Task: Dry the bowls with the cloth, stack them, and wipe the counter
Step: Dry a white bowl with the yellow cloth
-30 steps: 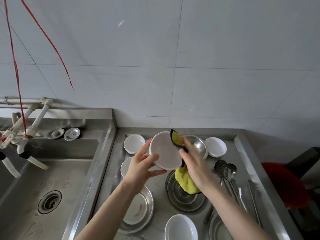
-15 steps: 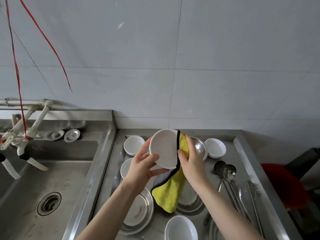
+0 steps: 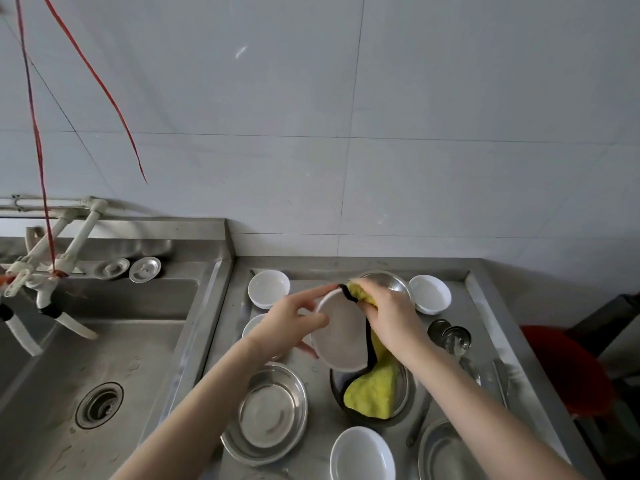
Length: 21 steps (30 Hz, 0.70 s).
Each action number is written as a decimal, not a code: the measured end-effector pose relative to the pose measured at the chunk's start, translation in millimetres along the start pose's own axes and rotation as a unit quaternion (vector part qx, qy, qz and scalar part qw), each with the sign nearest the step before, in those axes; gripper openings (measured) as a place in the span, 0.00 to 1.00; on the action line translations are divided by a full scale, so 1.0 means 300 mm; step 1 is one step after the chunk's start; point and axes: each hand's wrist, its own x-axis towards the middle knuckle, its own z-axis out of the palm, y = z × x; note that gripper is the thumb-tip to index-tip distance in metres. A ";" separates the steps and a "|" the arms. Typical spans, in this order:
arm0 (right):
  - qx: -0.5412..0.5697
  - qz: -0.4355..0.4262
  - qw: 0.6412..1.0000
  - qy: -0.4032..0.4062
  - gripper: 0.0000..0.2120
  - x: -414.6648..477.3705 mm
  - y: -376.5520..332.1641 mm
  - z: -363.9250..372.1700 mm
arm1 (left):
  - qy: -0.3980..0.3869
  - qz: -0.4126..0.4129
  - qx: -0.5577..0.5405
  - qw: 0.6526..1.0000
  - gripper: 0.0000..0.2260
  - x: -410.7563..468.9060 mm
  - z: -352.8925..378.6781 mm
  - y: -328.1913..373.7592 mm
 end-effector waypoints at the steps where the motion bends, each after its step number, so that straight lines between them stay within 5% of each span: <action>1: -0.008 -0.008 1.000 0.006 0.17 0.004 -0.005 -0.006 | 0.015 0.005 0.009 1.000 0.24 0.002 0.004 0.008; 7: 0.155 0.173 0.968 0.098 0.18 0.002 -0.058 -0.008 | 0.174 0.093 -0.116 0.974 0.28 -0.005 0.099 -0.030; 12: 0.058 0.124 0.989 0.058 0.20 -0.013 -0.041 -0.019 | 0.185 0.097 -0.058 0.976 0.25 -0.014 0.098 -0.031; 17: -0.056 0.018 0.998 0.010 0.22 -0.028 0.000 0.004 | 0.098 0.141 0.258 0.951 0.28 0.026 0.037 -0.026; 19: -0.016 0.037 0.999 0.037 0.19 -0.038 0.003 0.012 | 0.137 0.154 0.246 0.947 0.28 0.020 0.048 -0.036; 21: 0.067 0.115 0.988 0.079 0.14 -0.038 0.000 0.011 | 0.207 0.152 0.123 0.958 0.28 -0.006 0.082 -0.046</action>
